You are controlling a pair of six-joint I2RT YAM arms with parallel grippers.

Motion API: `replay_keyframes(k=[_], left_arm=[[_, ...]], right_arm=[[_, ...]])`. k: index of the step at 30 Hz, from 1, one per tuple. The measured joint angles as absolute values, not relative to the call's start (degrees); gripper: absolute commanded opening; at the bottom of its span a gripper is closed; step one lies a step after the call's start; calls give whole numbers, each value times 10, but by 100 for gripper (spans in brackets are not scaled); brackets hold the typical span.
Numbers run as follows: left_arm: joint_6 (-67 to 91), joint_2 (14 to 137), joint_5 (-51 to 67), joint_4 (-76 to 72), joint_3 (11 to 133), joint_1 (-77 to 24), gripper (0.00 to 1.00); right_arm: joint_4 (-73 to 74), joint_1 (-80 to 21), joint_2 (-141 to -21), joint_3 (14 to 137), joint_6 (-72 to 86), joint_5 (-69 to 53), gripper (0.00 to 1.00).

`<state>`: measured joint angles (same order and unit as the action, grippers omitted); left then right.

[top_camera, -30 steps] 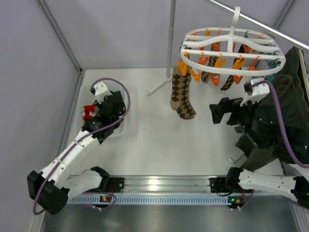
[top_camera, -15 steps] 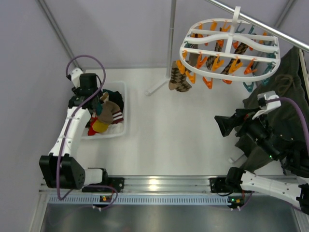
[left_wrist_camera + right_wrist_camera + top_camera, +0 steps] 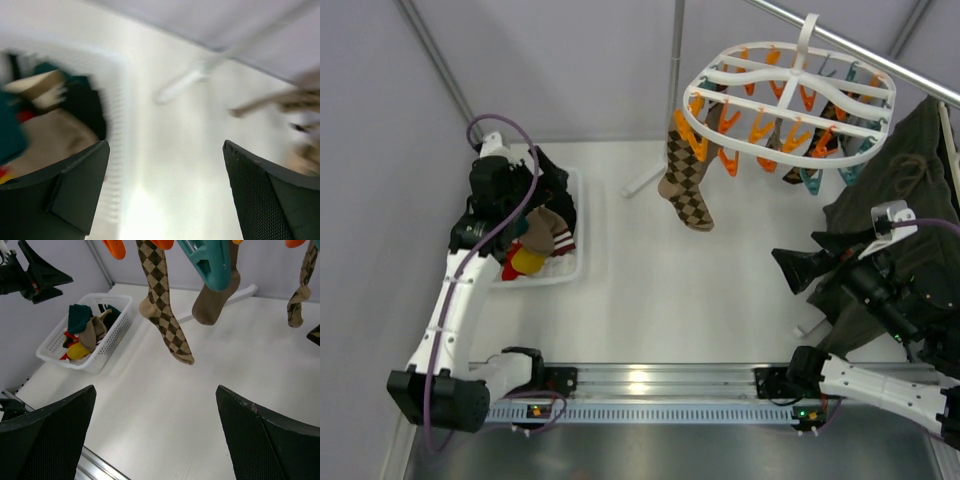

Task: Remove the socks clipped to the hanger

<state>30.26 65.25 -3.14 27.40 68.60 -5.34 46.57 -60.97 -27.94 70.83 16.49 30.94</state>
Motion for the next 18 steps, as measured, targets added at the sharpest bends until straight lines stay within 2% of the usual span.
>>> replay_keyframes(k=[4, 8, 18], left_arm=[[294, 580, 143, 128, 645, -101, 98], [285, 569, 262, -34, 592, -139, 98], [212, 688, 349, -203, 570, -257, 98]], right_arm=[[456, -610, -253, 695, 165, 288, 100], [449, -609, -240, 694, 164, 263, 100], [441, -609, -229, 681, 164, 205, 100]])
